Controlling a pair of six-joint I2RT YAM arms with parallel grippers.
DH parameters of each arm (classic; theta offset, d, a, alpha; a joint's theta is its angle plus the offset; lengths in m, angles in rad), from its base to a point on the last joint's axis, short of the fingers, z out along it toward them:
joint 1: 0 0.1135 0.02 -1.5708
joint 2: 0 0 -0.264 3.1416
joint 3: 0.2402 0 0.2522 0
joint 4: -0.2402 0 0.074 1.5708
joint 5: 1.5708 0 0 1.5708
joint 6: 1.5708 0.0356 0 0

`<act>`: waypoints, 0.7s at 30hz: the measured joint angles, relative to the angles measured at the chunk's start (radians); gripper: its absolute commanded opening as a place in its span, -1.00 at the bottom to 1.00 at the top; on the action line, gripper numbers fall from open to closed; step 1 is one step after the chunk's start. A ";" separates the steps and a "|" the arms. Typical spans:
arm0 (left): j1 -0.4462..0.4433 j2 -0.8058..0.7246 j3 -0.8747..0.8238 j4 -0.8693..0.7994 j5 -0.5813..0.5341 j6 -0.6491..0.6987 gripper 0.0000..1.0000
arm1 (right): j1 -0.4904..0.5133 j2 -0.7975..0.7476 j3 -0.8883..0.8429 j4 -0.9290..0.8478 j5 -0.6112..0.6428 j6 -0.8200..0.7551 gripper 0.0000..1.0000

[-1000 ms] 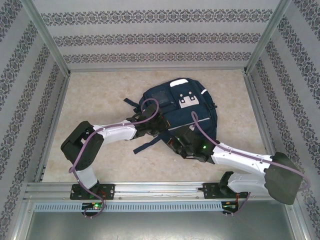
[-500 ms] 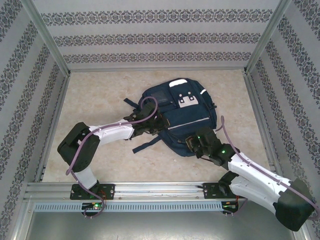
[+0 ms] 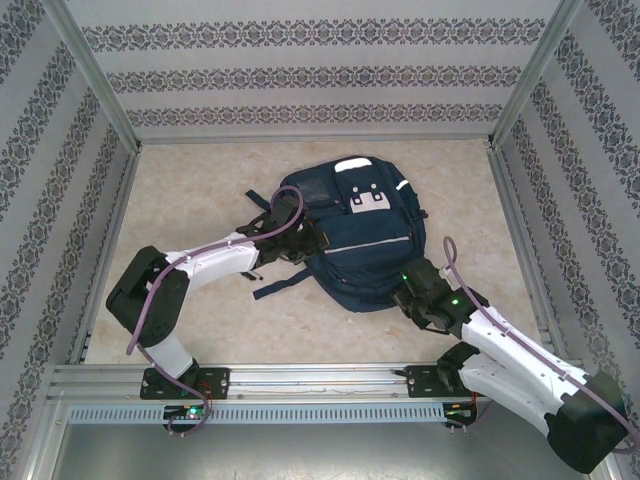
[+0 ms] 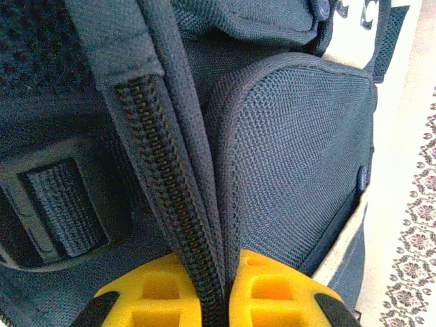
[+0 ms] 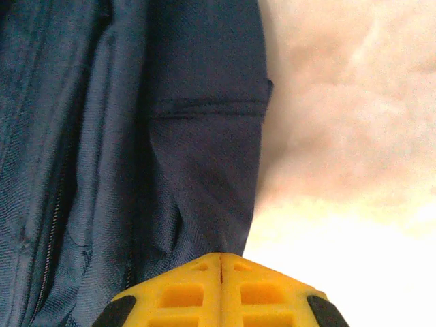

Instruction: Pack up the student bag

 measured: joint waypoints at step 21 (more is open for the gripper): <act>0.010 -0.014 0.001 -0.020 0.019 -0.030 -1.00 | 0.513 0.550 0.612 -0.213 0.237 -0.012 -0.04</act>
